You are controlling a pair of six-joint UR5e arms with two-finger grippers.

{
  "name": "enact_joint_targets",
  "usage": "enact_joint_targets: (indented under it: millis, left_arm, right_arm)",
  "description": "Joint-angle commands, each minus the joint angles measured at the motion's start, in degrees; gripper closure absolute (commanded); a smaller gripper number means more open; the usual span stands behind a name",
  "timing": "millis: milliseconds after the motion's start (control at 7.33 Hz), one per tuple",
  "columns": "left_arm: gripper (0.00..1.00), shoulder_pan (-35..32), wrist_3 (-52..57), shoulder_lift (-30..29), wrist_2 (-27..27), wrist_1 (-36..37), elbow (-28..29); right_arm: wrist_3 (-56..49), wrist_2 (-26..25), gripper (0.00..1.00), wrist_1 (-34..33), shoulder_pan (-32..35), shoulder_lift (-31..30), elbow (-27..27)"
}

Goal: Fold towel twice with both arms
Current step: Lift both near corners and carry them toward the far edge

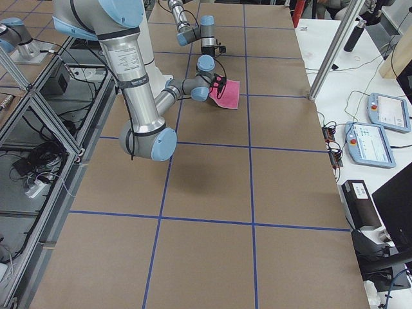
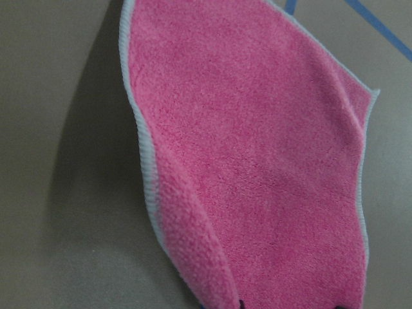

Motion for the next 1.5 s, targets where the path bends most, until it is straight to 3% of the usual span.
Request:
enact_joint_targets:
  millis: [0, 819, 1365]
  left_arm:
    - [1.0, -1.36, -0.1, -0.06, 0.17, 0.26, 0.39]
    - [1.0, -3.29, -0.01, -0.41, 0.35, 0.26, 3.73]
    - [1.0, -4.26, -0.1, -2.51, 0.35, -0.09, 8.21]
  right_arm:
    - [0.51, -0.2, 1.0, -0.09, 1.76, 0.3, -0.32]
    - [0.34, -5.02, 1.0, -0.09, 2.03, 4.26, -5.33]
    - [0.43, -5.12, 1.0, 0.08, 3.26, 4.26, -6.56]
